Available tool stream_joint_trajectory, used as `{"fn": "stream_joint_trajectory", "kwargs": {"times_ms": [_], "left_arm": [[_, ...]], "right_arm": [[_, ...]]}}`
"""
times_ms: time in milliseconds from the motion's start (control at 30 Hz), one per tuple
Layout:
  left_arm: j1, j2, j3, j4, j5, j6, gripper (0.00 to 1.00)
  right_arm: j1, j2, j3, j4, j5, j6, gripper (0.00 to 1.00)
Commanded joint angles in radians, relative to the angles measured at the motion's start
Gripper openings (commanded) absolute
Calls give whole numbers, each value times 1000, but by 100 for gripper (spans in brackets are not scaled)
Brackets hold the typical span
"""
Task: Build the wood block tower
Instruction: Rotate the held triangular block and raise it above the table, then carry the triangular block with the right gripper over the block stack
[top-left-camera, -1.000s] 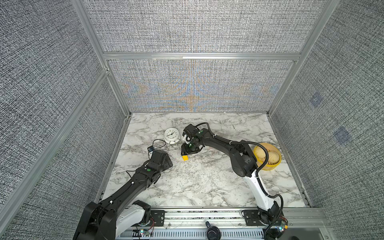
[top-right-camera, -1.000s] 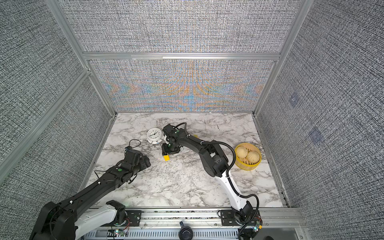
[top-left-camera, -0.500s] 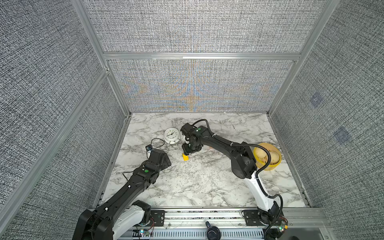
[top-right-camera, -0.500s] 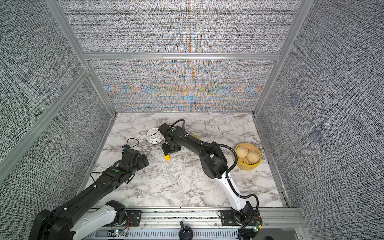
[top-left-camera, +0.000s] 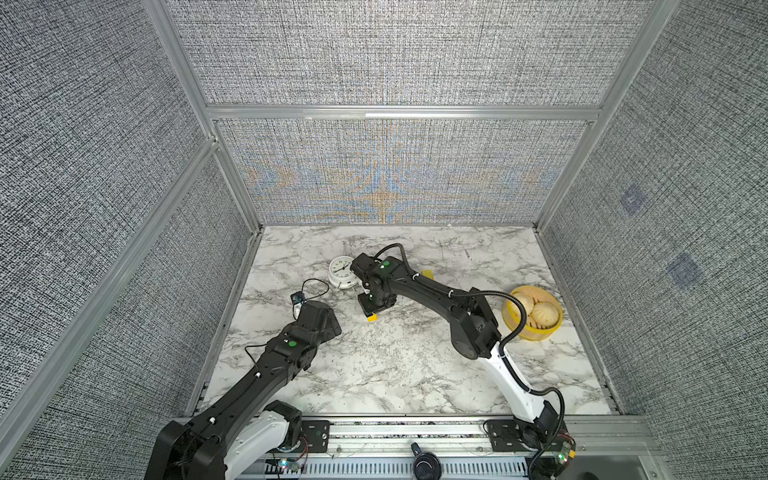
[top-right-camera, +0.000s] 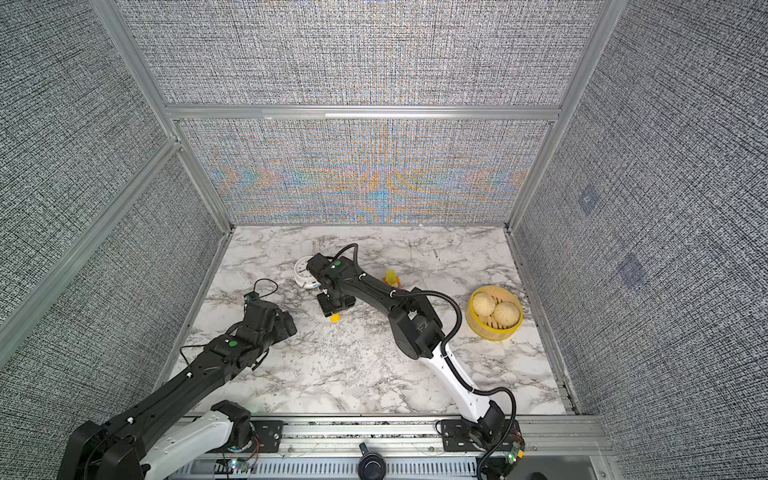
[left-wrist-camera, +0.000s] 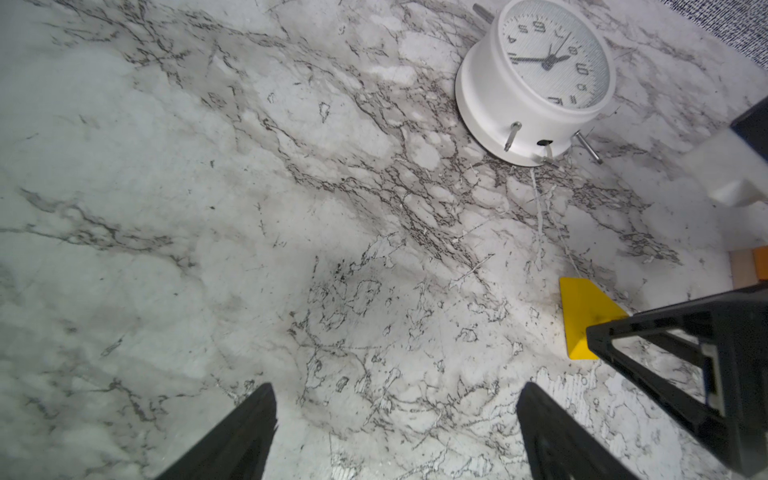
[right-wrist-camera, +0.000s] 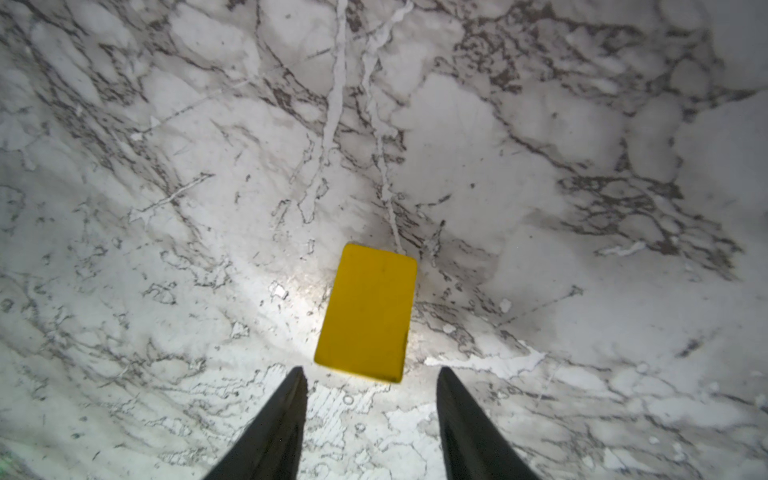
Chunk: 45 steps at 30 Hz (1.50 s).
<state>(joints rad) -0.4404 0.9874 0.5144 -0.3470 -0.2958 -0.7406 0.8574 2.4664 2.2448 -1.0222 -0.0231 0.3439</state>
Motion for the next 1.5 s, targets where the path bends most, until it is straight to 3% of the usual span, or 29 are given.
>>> {"fn": "stream_joint_trajectory", "kwargs": {"times_ms": [0,667,1133,1467], "left_arm": [[2,-3,-4,-4,-17,4,92],[2,47,22,8,-17,21,92],[2,117,77,23,10,16,92],[1,230,196,1,95,19,92]], "right_arm": [[7,10,22,-35,10,19,50],[7,25,60,-67,39,6,25],[-28,-89,22,-82,77,-32,22],[-125,-218,-52,-92,44,-78,22]]}}
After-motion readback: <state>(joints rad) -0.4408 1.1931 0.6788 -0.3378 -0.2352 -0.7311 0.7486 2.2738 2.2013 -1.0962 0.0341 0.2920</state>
